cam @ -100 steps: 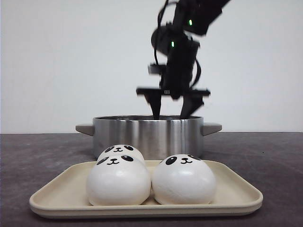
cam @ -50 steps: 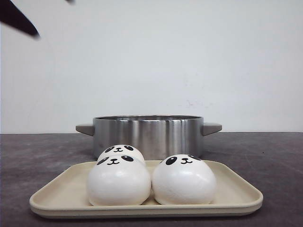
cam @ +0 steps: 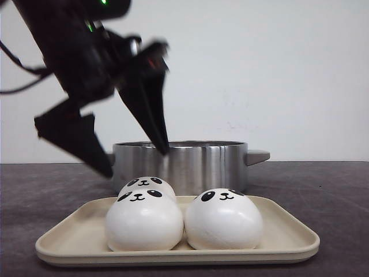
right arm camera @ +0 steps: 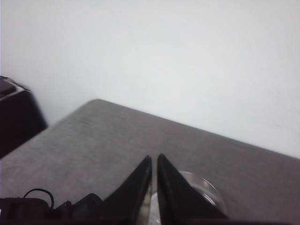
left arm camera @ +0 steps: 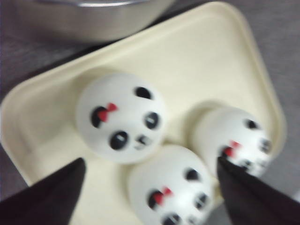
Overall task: Steam buns
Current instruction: 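Lower the left gripper and grasp the back panda bun nearest it, then lift the bun with the left gripper, lower into the pot, release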
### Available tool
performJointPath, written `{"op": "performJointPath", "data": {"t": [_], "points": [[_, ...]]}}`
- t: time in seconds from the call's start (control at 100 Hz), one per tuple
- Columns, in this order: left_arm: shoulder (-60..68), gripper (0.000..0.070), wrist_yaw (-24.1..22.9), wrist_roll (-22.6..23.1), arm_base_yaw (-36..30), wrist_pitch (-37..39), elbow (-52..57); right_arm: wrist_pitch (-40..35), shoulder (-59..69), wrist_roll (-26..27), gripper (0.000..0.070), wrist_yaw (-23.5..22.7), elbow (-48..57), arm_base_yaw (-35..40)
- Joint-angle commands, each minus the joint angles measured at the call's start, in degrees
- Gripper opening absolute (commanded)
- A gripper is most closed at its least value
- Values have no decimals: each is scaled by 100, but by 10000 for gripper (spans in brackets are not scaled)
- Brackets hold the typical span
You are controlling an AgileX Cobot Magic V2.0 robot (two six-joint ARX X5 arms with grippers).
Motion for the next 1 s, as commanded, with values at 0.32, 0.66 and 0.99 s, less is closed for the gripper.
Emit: {"op": "performJointPath", "data": {"t": [0.32, 0.66, 0.99], "points": [[713, 611, -149, -332, -105, 651, 105, -321, 28, 348, 13, 98, 114, 70], [800, 82, -205, -398, -103, 616, 105, -415, 28, 361, 13, 98, 114, 70], [605, 0, -260, -382, -122, 595, 109, -555, 28, 363, 13, 101, 114, 70]]}}
